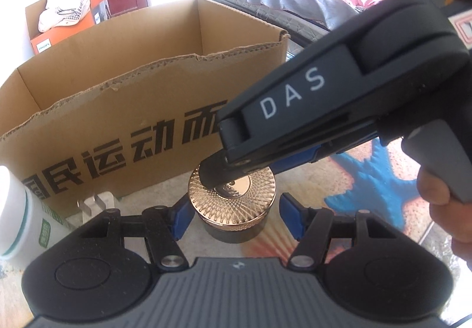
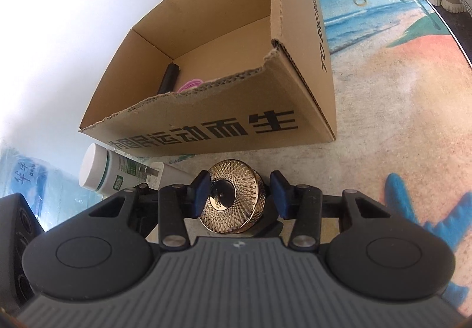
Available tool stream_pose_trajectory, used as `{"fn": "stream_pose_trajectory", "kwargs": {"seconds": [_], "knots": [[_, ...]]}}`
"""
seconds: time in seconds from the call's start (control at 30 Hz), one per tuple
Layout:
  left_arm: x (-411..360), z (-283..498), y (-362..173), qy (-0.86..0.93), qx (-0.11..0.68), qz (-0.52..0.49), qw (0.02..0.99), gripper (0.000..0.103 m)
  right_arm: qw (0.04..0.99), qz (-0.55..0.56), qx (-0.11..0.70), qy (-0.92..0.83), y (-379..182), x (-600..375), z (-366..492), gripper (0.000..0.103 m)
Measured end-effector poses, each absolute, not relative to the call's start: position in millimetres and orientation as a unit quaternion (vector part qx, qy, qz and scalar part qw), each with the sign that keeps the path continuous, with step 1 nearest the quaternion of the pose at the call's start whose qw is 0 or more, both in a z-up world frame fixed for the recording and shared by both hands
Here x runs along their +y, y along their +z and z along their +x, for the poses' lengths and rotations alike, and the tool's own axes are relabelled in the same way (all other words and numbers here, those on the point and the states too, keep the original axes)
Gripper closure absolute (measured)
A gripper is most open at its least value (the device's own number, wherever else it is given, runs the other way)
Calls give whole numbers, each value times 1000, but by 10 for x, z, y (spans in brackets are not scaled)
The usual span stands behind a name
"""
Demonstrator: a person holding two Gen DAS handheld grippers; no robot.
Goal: Organize rigid objects
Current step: 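Close the right gripper on the gold lid of the black jar, then lift the gold-lidded jar with the right gripper and carry it over the box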
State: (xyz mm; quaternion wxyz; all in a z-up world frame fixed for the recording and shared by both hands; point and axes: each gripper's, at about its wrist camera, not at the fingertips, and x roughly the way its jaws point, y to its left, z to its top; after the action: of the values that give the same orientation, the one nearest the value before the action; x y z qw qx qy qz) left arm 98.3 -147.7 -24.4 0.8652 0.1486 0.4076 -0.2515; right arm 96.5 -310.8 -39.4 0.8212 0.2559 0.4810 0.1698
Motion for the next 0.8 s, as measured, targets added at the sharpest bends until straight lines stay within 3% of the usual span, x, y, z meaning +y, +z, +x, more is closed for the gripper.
{"fn": "stream_pose_trajectory", "kwargs": {"seconds": [0.8], "knots": [[-1498, 691, -220, -249, 427, 152, 856, 42, 817, 255, 489, 170, -347, -3114, 528, 58]]}}
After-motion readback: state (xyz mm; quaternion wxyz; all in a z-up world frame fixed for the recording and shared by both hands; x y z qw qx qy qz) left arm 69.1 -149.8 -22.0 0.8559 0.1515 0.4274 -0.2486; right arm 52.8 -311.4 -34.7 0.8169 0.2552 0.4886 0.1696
